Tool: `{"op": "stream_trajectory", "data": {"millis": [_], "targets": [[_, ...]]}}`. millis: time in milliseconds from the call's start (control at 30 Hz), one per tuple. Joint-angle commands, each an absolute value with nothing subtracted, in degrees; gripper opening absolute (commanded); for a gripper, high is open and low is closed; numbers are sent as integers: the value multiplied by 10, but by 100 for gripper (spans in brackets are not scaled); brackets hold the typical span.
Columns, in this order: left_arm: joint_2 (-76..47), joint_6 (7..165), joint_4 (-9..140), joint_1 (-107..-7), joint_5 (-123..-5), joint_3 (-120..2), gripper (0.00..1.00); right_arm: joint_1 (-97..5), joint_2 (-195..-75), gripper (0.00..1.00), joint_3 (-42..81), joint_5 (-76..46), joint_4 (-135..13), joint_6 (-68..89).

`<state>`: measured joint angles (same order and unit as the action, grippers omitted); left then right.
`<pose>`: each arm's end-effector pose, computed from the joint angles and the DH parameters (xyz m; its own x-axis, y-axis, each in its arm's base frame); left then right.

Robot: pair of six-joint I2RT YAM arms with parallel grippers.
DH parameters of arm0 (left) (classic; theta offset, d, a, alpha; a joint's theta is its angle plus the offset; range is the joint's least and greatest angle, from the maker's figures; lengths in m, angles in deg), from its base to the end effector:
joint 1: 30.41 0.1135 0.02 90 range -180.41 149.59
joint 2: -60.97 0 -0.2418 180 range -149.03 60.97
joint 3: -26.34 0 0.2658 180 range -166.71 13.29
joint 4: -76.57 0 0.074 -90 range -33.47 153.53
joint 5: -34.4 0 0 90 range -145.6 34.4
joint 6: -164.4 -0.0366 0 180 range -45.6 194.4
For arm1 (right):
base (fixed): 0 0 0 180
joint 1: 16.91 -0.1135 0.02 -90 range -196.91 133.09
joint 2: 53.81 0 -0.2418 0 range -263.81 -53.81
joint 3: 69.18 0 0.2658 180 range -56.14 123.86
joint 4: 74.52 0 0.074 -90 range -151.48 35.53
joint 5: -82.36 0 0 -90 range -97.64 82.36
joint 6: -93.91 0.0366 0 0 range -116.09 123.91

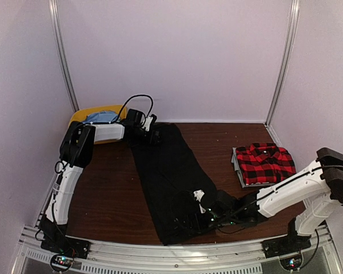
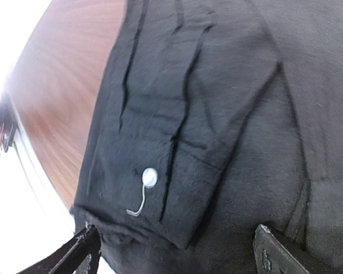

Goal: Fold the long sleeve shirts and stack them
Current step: Rotate the rectangle-folded shirt at the center of the board.

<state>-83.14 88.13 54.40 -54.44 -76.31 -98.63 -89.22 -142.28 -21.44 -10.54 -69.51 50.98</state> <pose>0.4955 -0.2351 0.0967 -0.7337 0.0840 -0.6743 0.4626 0.7886 -0.4051 0.0870 0.2789 0.1026 -0.8528 -0.2672 -0.4488 -0.4960 0.6834 0.5357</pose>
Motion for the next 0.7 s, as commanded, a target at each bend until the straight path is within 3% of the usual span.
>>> {"op": "stream_trajectory", "data": {"millis": [0,333,667], "targets": [[-889,863,465,-535,-768,-1027,84,-911,-1493,94,-147,-139,-678,460],[-866,862,489,-512,-790,-1107,96,-916,-1525,100,-11,-135,-609,349],[-707,879,599,-503,-790,-960,98,-852,-1494,100,26,-113,-583,289]]}}
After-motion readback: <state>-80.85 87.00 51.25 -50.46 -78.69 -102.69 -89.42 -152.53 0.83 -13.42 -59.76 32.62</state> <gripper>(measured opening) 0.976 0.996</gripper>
